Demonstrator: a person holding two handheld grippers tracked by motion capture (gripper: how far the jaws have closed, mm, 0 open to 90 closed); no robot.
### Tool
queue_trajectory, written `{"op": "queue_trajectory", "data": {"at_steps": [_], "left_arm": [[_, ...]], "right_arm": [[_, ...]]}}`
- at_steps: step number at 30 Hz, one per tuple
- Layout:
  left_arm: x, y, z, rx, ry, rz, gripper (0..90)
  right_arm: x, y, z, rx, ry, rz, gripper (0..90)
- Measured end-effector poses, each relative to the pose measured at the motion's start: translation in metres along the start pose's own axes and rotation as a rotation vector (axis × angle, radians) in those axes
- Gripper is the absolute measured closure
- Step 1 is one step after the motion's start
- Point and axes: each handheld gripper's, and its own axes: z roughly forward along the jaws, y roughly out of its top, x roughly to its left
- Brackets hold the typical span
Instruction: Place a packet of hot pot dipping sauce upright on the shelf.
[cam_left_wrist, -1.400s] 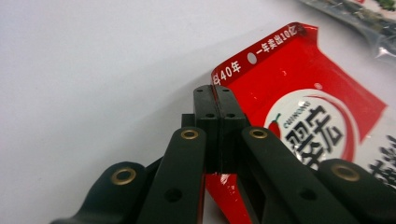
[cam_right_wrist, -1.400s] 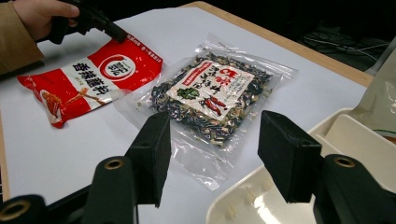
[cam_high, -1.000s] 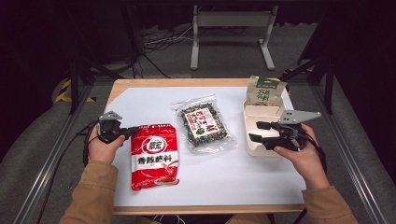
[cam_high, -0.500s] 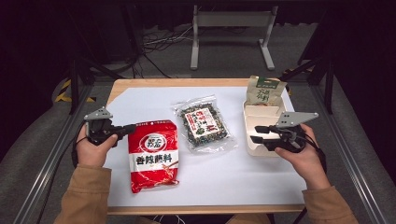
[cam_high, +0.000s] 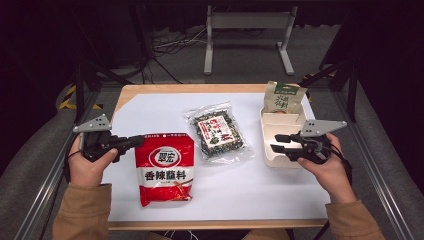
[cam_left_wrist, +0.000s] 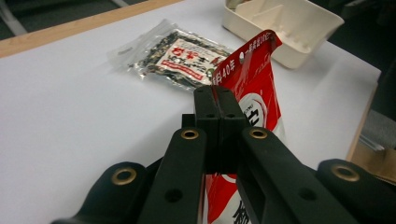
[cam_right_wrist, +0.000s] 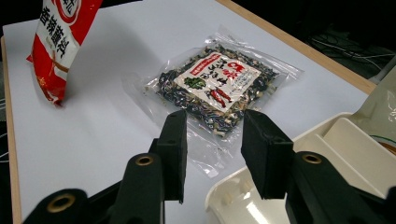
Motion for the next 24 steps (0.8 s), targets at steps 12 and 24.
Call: {"op": "queue_trajectory", "data": {"at_steps": [12,24], "left_arm": [[-0.025,0.008,-0.013,-0.005,-0.048,0.103,90.0],[-0.043,0.013,-0.019,-0.030,-0.056,0.224,90.0]], "right_arm": [[0.000,0.000,-0.001,-0.005,0.012,-0.009,59.9],[0.006,0.003,0.001,-0.013,0.034,-0.031,58.5]]}}
